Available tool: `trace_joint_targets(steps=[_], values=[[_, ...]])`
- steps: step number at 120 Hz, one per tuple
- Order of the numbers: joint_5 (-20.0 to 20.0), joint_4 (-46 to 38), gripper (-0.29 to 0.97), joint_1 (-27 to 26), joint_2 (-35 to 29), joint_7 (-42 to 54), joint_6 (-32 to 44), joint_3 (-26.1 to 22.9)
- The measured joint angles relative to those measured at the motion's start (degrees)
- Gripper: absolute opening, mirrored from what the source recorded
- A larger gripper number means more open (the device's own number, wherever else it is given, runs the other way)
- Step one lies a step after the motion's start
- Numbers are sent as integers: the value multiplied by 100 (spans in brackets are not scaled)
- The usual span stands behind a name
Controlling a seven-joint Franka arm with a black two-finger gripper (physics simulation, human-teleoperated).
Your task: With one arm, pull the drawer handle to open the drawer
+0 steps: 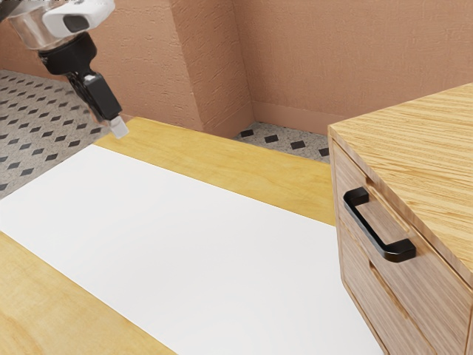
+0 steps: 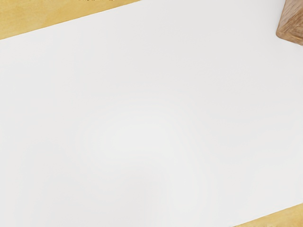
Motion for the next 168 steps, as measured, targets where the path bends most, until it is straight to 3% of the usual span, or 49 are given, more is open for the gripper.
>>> trace_joint_targets(steps=[17, 26, 50, 65, 84, 98, 114, 120, 129, 145, 168], values=[[-140, -30, 68, -166, 83, 411, -35, 2], [0, -17, 68, -184, 147, 610, -50, -83], [95, -211, 68, -880, -522, 1080, -651, -100], [722, -446, 68, -1511, -1008, 1444, -987, -781], [1052, -660, 68, -1606, -630, 2769, -418, -1194], [858, -654, 68, -1629, -382, 3742, -38, -1226], [140, -701, 68, -1683, -345, 4755, 431, -1211], [-76, -997, 68, -1720, -630, 5087, 580, -1197], [-282, -1487, 68, -2088, -950, 5549, 930, -1186], [-650, -1742, 67, -2461, -954, 6246, 1638, -1209], [-827, -1765, 43, -2536, -622, 7008, 2677, -1215]])
